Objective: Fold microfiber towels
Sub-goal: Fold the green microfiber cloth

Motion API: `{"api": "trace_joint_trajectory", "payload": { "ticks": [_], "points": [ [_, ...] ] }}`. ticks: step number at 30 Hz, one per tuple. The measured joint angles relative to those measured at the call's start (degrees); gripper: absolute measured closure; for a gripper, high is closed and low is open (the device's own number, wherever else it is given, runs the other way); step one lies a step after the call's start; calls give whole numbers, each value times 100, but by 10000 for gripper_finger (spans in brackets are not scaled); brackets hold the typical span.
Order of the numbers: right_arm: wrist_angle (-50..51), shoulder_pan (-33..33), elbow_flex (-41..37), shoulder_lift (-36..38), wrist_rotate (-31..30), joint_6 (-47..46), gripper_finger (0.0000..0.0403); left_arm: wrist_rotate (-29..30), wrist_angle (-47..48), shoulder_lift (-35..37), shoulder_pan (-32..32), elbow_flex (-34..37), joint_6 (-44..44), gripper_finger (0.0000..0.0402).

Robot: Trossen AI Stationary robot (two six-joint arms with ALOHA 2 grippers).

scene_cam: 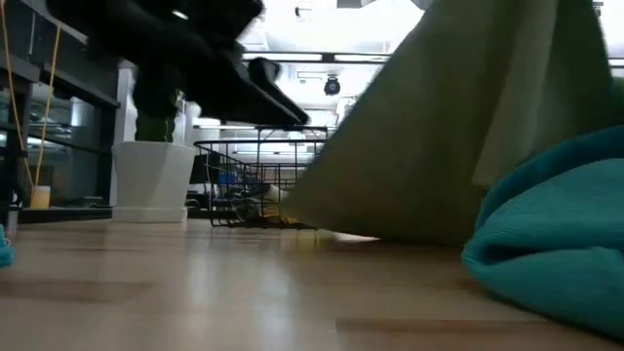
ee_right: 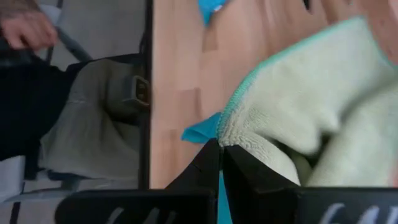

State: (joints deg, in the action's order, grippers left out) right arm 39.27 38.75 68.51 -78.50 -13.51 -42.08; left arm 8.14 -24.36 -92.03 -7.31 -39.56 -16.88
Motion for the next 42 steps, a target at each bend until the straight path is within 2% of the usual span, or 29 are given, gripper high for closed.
{"api": "trace_joint_trajectory", "payload": {
  "ticks": [5,9,13,17,19,21,26,30,37,39,42],
  "points": [
    [91,161,0,0,-266,-145,403,428,105,-898,4,-476,-413,221],
    [149,172,0,0,-285,-125,403,446,459,-1188,1,-642,-473,213],
    [296,123,0,2,-412,-119,403,393,994,-1021,-70,-647,-121,215],
    [389,36,0,2,-434,-138,403,-104,1538,-660,-298,-581,505,215],
    [414,-5,0,2,-433,-139,403,-160,1607,-585,-516,-415,733,215],
    [421,-50,0,2,-432,-140,403,3,1600,-606,-783,-292,775,215],
    [418,-128,0,2,-432,-140,403,907,1230,-893,-1340,-45,783,215],
    [391,-187,0,4,-433,-140,403,1141,915,-1114,-1449,-58,772,216],
    [369,-239,0,4,-429,-158,403,973,677,-1224,-1346,-63,592,216],
    [369,-239,0,4,-422,-158,403,744,685,-1221,-1264,-67,607,216],
    [342,-239,0,4,-410,-158,403,85,986,-1221,-1045,-216,841,216]
  ]
}}
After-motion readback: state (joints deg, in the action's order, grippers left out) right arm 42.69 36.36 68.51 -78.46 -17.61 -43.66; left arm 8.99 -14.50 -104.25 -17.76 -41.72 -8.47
